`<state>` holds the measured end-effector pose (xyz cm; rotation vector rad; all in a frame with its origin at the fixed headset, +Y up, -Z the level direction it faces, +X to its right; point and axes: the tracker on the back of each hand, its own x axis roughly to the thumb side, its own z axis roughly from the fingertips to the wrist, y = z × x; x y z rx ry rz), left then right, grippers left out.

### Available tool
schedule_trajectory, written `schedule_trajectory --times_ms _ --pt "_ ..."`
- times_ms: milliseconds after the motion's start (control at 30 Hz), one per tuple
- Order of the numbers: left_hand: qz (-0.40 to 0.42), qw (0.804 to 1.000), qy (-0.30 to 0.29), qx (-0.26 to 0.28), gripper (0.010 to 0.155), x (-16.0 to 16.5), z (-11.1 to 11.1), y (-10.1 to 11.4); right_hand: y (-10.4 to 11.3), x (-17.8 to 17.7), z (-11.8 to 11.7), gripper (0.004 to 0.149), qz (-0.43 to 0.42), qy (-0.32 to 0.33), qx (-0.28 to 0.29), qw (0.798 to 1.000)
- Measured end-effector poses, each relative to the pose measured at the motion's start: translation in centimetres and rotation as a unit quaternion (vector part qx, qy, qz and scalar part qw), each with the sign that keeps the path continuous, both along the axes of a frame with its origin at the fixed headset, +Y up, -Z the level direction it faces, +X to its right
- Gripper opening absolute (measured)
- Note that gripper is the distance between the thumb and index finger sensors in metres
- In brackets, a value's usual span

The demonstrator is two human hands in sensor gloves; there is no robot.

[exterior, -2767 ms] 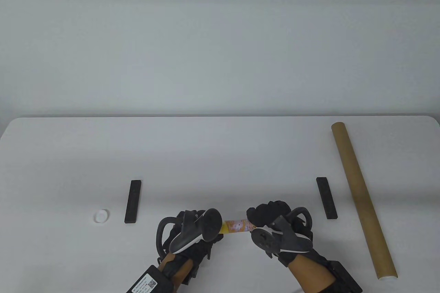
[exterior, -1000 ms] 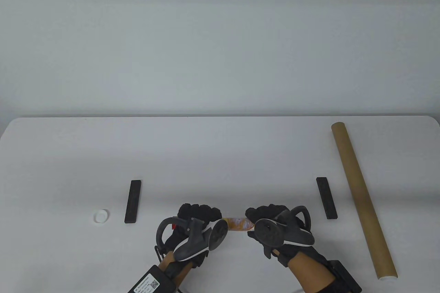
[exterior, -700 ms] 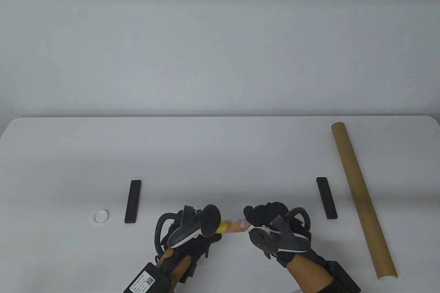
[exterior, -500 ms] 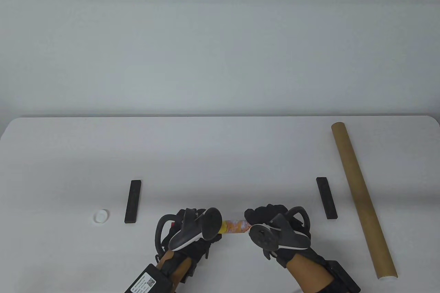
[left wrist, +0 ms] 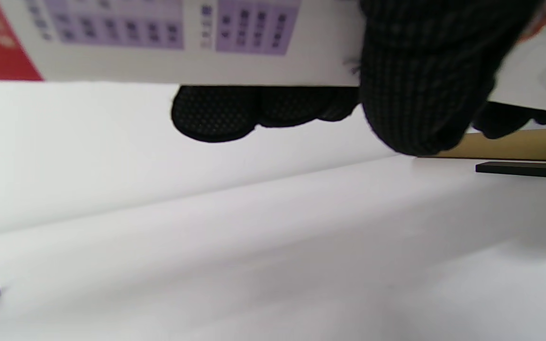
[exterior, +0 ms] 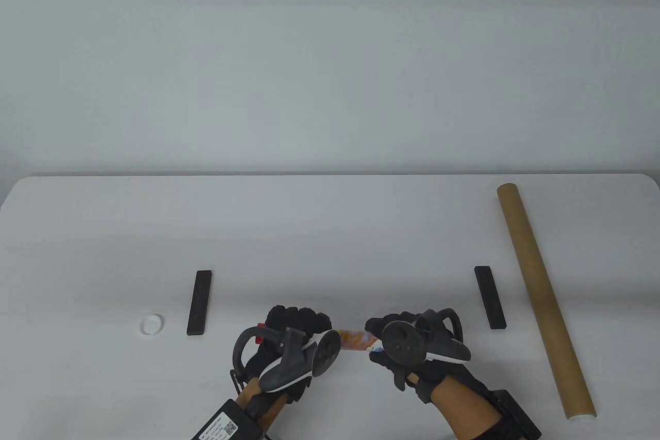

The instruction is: Roll up map and store in mailing tube

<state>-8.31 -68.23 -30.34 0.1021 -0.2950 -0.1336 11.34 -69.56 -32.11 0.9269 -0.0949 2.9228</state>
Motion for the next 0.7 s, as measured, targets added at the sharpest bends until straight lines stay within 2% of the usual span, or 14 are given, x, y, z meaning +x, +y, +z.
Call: schedule_trajectory --times_ms 133,300,433,533,633,700 --pt "0.041 0.997 0.015 -0.069 0.049 -0.7 -0.8 -0.3 0.5 -0.4 0.6 0.064 0.034 0.003 0.058 0.998" --pt "0.111 0.977 0.036 -0.179 0.049 -2.0 -2.0 -1.0 1.0 -0.3 1.3 0.065 0.073 -0.007 0.148 0.986" --pt "0.136 0.963 0.038 -0.228 0.049 -2.6 -2.6 -1.4 1.3 -0.1 1.4 0.065 0.086 -0.017 0.176 0.981" --pt "0.127 0.963 0.032 -0.235 0.049 -2.4 -2.7 -1.6 1.3 -0.3 1.2 0.058 0.088 -0.011 0.157 0.984" --pt "0.097 0.976 0.036 -0.193 0.054 -1.8 -2.3 -1.7 1.4 -0.4 1.1 0.055 0.092 -0.007 0.134 0.987" --pt "0.07 0.987 0.032 -0.144 0.057 -1.3 -1.7 -1.3 1.5 -0.6 1.0 0.055 0.087 -0.007 0.107 0.99"
